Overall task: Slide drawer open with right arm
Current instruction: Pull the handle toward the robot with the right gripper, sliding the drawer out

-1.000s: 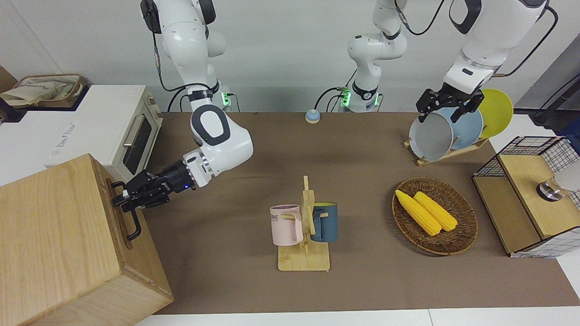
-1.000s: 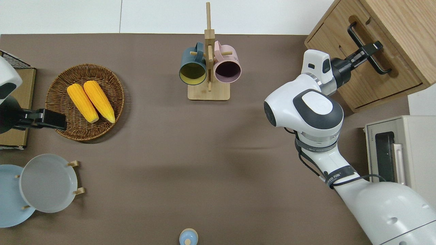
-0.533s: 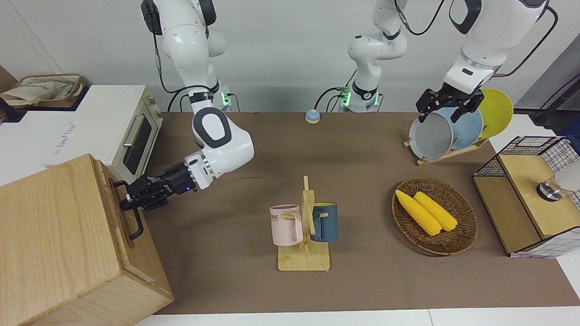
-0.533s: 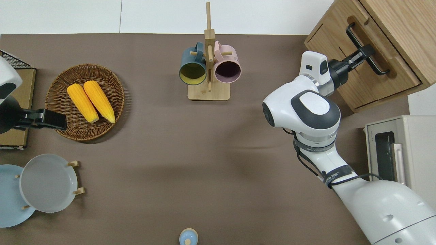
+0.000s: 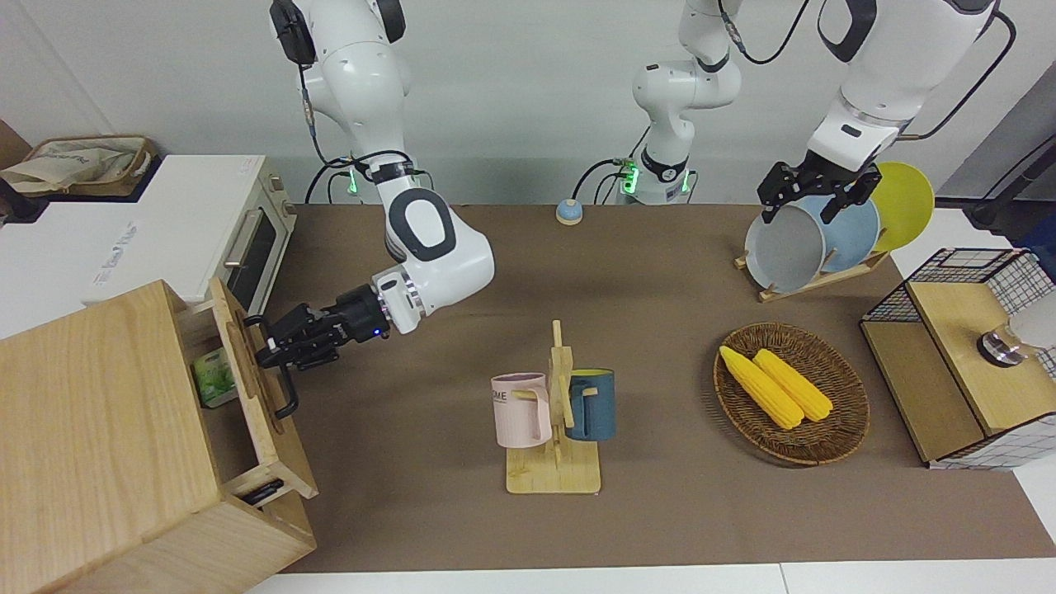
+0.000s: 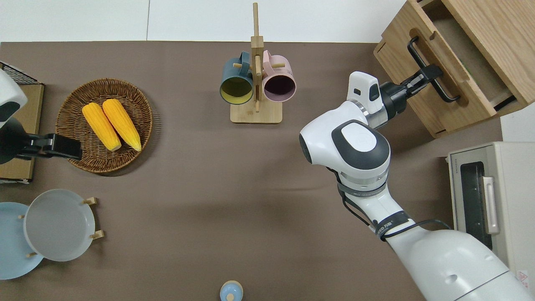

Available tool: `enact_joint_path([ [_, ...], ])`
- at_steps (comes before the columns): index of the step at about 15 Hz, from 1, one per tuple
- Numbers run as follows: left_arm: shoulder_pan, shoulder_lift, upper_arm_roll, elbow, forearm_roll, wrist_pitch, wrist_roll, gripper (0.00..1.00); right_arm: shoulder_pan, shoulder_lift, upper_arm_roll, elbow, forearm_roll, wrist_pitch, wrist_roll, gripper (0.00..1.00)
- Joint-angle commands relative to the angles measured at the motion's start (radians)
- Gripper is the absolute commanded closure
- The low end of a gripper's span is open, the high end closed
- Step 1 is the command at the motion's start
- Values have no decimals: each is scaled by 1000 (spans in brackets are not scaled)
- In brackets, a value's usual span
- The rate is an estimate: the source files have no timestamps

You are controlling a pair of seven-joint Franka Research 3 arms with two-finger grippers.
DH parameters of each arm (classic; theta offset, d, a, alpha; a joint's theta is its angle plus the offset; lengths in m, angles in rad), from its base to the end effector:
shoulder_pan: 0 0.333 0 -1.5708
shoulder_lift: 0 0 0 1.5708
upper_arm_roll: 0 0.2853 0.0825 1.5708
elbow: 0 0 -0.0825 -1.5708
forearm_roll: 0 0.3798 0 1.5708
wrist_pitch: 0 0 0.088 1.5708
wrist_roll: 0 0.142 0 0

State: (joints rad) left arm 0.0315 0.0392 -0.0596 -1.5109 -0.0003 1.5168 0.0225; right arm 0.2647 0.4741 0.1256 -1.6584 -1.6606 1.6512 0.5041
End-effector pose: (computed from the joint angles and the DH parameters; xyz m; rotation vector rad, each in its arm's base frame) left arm 0.5546 -0.0151 0.5604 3.1376 -0.0794 -0.0522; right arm 0.6631 0.1158 0.3685 1.5455 0.4324 0.3413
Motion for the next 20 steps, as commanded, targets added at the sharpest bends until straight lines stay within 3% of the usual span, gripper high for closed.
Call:
enact_joint_path([
  [1, 4, 11, -6, 26, 17, -20, 10, 7, 82, -17, -6, 19, 10, -46, -39, 1000],
  [4, 4, 13, -6, 24, 17, -20, 10, 7, 154, -17, -6, 22, 51, -100, -41, 1000],
  [7, 4, 11, -6, 26, 17, -20, 10, 7, 200, -17, -6, 42, 73, -142, -44, 1000],
  [13, 4, 11, -6, 26, 17, -20, 10, 7, 286, -15, -12, 43, 110, -205, -42, 1000],
  [17, 4, 11, -6, 26, 17, -20, 10, 7, 347, -14, -44, 57, 143, -214, -42, 994],
  [20, 4, 11, -6, 26, 17, -20, 10, 7, 358, -14, -49, 58, 145, -218, -42, 986],
])
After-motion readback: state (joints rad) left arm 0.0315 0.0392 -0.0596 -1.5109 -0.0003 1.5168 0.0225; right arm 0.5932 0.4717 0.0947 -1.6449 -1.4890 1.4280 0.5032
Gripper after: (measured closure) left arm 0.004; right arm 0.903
